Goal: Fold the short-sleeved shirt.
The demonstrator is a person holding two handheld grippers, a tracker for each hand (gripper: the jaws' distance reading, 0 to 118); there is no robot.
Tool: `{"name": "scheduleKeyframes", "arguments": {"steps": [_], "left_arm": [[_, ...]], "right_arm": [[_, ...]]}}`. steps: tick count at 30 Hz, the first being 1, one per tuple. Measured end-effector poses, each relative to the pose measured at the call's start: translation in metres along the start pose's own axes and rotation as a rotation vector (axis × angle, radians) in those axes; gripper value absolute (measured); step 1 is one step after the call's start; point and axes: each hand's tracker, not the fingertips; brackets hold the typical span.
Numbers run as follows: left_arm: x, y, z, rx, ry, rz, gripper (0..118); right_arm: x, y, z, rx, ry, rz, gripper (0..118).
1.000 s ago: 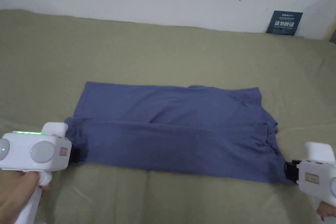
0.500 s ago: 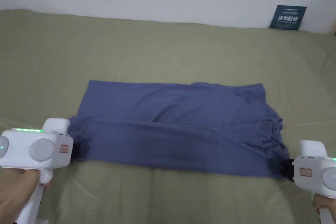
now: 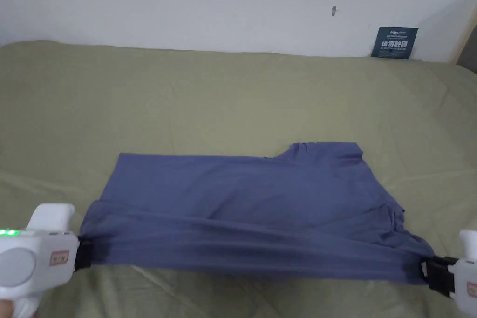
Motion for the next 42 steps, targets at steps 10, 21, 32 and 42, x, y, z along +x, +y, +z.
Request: {"name": "scheduleKeyframes", "arguments": {"steps": [10,21,32,42], "left_arm": [[-0.013,-0.046,0.0,-0.06,-0.004,0.054,8],[-0.019,0.036,-0.012,0.037,0.001,0.072,39],[-0.003,0.158,-0.12,0.022,0.076,0.046,2],[-0.006,0.18,-0.195,-0.084,0.095,-0.007,102]], "right_arm": [[-0.002,-0.049,0.001,-0.072,-0.005,-0.011,8],[-0.021,0.029,-0.004,0.038,-0.015,0.06,13],[-0.033,0.127,-0.104,0.062,-0.045,0.032,0],[-0.02,0.163,-0.169,-0.006,-0.086,0.057,0]]}}
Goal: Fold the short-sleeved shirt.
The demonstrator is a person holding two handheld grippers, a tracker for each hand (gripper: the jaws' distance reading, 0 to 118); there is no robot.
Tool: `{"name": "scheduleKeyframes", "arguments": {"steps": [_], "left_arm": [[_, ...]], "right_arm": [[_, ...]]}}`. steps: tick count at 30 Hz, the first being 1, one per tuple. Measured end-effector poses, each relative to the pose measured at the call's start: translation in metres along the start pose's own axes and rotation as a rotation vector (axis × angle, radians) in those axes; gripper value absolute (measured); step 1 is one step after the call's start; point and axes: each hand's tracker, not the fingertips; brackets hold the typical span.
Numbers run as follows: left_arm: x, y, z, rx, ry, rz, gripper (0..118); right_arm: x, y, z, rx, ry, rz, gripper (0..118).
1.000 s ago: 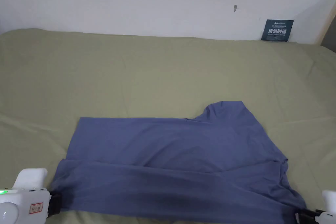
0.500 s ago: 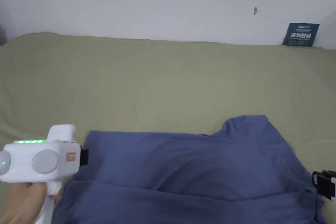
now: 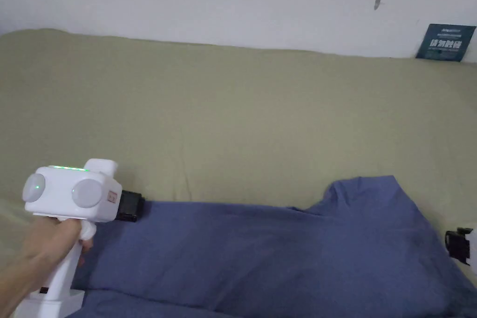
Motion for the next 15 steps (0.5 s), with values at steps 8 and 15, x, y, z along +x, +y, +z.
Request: {"name": "scheduleKeyframes", "arguments": {"steps": [8,15], "left_arm": [[0.015,-0.01,0.023,0.043,-0.049,0.001,4],[0.009,-0.009,0.013,0.035,-0.054,0.003,4]], "right_arm": [[0.001,0.027,-0.035,-0.046,-0.027,0.041,16],[-0.002,0.032,-0.079,-0.205,-0.024,0.047,103]]}}
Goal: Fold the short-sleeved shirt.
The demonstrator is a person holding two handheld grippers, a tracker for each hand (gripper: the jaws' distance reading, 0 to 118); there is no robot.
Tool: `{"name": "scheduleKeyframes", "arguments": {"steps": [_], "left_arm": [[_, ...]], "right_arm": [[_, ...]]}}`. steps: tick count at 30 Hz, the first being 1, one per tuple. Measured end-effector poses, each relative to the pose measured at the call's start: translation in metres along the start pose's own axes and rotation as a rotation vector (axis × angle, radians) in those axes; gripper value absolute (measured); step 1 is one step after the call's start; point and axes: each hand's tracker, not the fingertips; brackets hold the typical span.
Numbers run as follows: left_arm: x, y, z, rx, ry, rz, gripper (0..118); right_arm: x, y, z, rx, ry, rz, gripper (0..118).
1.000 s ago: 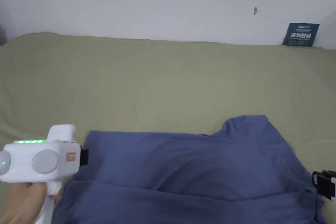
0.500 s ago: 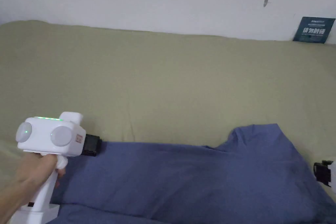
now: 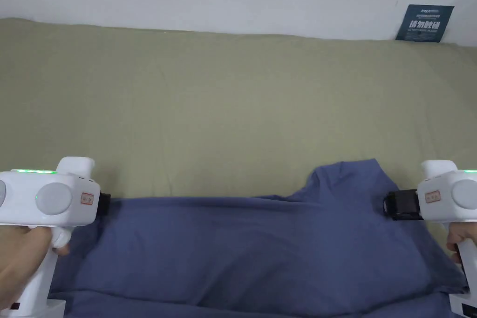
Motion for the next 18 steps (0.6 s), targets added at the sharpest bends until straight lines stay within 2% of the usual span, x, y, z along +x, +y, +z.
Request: {"name": "scheduleKeyframes", "arguments": {"steps": [1,2,3,4,5,6,7,8,11,18], "left_arm": [[0.0,0.0,-0.001,0.0,0.0,-0.001,4],[0.0,0.0,-0.001,0.0,0.0,-0.002,4],[0.0,0.0,0.0,-0.001,-0.001,0.003,4],[0.0,0.0,0.0,-0.001,-0.002,0.009,4],[0.0,0.0,0.002,0.0,-0.003,0.009,4],[0.0,0.0,0.004,0.001,-0.005,0.011,4],[-0.002,0.0,0.006,0.001,-0.009,0.013,4],[-0.002,0.0,0.011,0.002,-0.011,0.016,4],[-0.005,-0.005,0.035,0.044,-0.015,0.038,4],[-0.022,-0.037,0.112,0.137,-0.04,0.048,4]], "right_arm": [[-0.005,-0.002,-0.004,-0.039,-0.024,0.019,103],[-0.006,-0.006,-0.005,-0.014,-0.007,0.013,103],[-0.005,-0.011,0.0,0.016,0.014,-0.006,99],[0.0,-0.002,0.002,0.011,0.051,-0.033,88],[0.001,-0.002,0.009,0.022,0.082,-0.053,65],[0.001,-0.004,0.018,0.053,0.071,-0.036,30],[0.0,-0.006,0.026,0.079,0.094,-0.004,1],[-0.002,-0.006,0.036,0.125,0.064,-0.007,1],[-0.003,-0.017,0.066,0.14,0.074,0.027,1],[0.016,-0.048,0.146,0.26,0.139,-0.025,1]]}}
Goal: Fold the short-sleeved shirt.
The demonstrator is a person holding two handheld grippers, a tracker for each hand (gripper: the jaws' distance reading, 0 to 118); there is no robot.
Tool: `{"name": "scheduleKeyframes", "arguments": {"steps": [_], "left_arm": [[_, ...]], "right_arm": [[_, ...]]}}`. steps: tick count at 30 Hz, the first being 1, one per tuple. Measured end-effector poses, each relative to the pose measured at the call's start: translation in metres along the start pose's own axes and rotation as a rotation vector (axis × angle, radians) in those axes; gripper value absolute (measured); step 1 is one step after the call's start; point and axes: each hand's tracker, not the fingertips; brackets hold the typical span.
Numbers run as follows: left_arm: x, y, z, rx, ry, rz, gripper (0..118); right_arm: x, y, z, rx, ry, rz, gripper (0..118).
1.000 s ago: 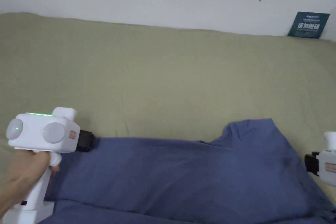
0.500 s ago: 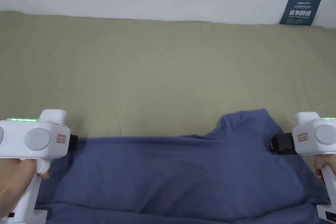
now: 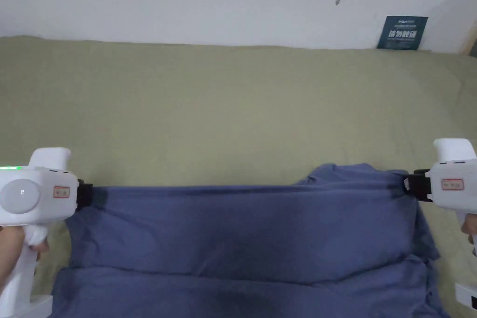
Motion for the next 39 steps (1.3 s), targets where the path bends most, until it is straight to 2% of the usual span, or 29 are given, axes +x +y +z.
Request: {"name": "scheduleKeyframes", "arguments": {"steps": [2,6,12,19,25,26,27,28,29,30,32,33,34,36,37,39], "left_arm": [[-0.006,-0.013,0.023,0.015,-0.012,-0.002,4],[-0.012,-0.049,0.065,0.038,-0.033,-0.019,4],[-0.022,-0.108,0.103,0.042,-0.05,-0.022,4],[-0.033,-0.165,0.099,0.001,-0.063,-0.023,4],[-0.035,-0.183,0.089,-0.041,-0.071,0.016,4],[-0.035,-0.184,0.088,-0.043,-0.071,0.02,8],[-0.036,-0.184,0.088,-0.044,-0.074,0.025,25],[-0.036,-0.183,0.088,-0.045,-0.074,0.026,64],[-0.035,-0.183,0.089,-0.052,-0.058,0.022,112],[-0.034,-0.183,0.089,-0.056,-0.038,0.013,118],[-0.032,-0.181,0.1,0.01,0.011,0.002,117],[-0.028,-0.178,0.106,0.006,0.007,0.01,117],[-0.027,-0.175,0.109,0.03,0.022,0.018,116],[-0.023,-0.168,0.117,0.069,0.047,0.047,102],[-0.021,-0.165,0.121,0.074,0.043,0.05,83],[-0.015,-0.157,0.129,0.125,0.041,0.055,8]], "right_arm": [[0.001,-0.014,0.028,0.028,0.024,-0.013,1],[-0.002,-0.051,0.079,0.058,0.038,0.02,1],[-0.006,-0.116,0.131,0.077,0.05,0.014,1],[-0.005,-0.191,0.125,-0.037,0.039,-0.023,1],[-0.001,-0.217,0.1,-0.098,0.026,-0.065,1],[0.003,-0.219,0.094,-0.101,0.026,-0.064,3],[0.002,-0.22,0.093,-0.097,0.013,-0.062,13],[0.0,-0.22,0.093,-0.094,0.004,-0.062,40],[-0.003,-0.218,0.093,-0.098,-0.006,-0.063,95],[-0.009,-0.216,0.096,-0.106,-0.048,-0.061,118],[-0.015,-0.216,0.101,-0.051,-0.024,-0.085,106],[-0.02,-0.21,0.101,0.014,-0.015,-0.096,107],[-0.032,-0.204,0.11,0.006,-0.025,-0.101,107],[-0.054,-0.195,0.115,0.072,-0.02,-0.11,100],[-0.065,-0.192,0.119,0.102,-0.012,-0.102,84],[-0.096,-0.179,0.128,0.198,-0.017,-0.085,4]]}}
